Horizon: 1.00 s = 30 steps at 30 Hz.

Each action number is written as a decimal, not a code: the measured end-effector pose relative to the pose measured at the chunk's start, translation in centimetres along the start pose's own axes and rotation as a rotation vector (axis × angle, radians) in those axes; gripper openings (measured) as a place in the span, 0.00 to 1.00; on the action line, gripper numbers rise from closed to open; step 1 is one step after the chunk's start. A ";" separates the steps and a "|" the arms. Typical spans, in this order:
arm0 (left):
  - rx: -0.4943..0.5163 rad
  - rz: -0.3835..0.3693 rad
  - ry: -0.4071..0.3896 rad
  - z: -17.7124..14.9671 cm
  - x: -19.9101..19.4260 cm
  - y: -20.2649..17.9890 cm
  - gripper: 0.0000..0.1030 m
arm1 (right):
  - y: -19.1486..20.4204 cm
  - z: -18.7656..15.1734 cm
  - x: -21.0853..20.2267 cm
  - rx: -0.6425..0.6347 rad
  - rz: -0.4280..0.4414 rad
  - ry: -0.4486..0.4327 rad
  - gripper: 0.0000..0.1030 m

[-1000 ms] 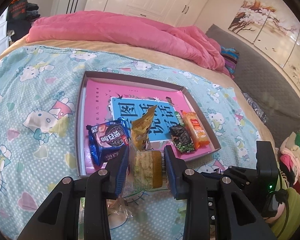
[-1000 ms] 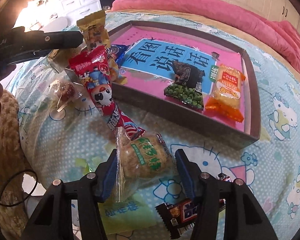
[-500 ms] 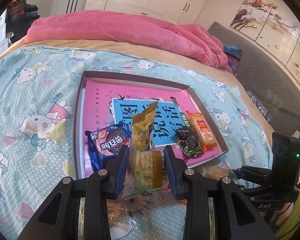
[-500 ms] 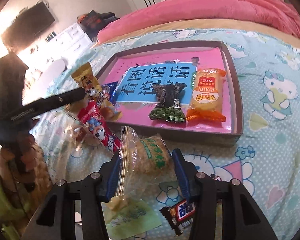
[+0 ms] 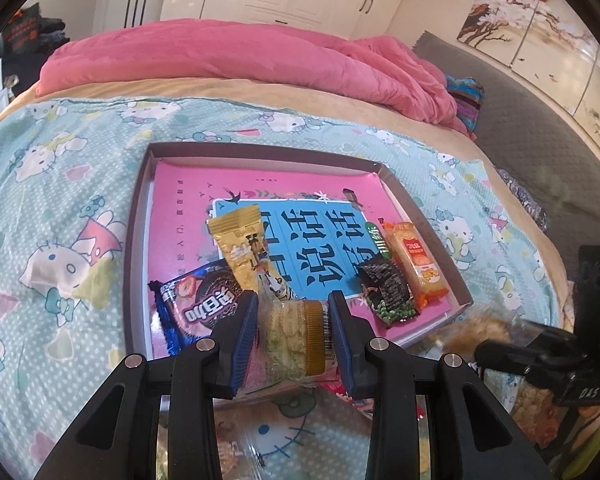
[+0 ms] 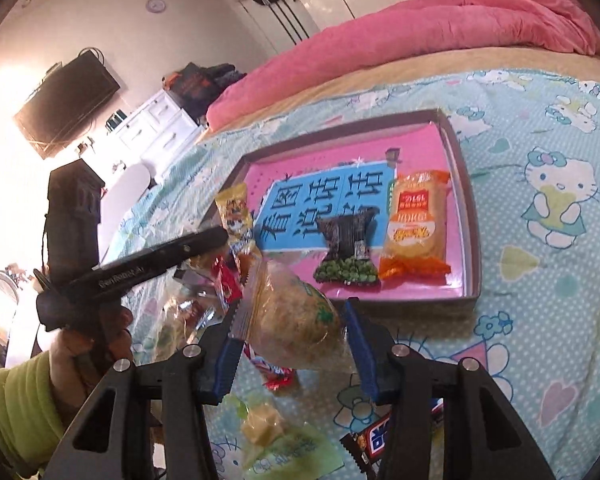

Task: Organize snacks
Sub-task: 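Lift the cake and the bread bag and carry both over the pink tray, then lower the bread bag into the tray and open the right tool while the left tool holds the cake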

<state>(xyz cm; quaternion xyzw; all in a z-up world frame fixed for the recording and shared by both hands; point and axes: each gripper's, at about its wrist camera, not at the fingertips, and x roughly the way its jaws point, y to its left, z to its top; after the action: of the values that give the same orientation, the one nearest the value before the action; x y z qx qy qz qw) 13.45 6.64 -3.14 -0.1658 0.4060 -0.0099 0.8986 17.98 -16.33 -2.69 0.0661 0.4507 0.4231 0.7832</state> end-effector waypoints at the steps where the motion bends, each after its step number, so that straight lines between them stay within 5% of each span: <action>1: 0.004 0.003 0.000 0.1 0.2 0.0 0.36 | -0.1 0.1 -0.2 0.003 -0.004 -0.013 0.48; 19: 0.038 0.001 0.010 0.9 2.6 -0.5 0.36 | -3.5 2.0 -0.7 0.131 -0.026 -0.082 0.48; 30: 0.067 -0.084 -0.011 1.5 2.6 -2.1 0.36 | -3.4 2.7 1.9 0.132 0.080 0.027 0.48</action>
<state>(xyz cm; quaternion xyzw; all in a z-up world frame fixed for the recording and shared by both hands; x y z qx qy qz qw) 16.51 4.72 -3.46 -0.1526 0.3933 -0.0601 0.9046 22.55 -16.40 -4.01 0.1296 0.4851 0.4243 0.7536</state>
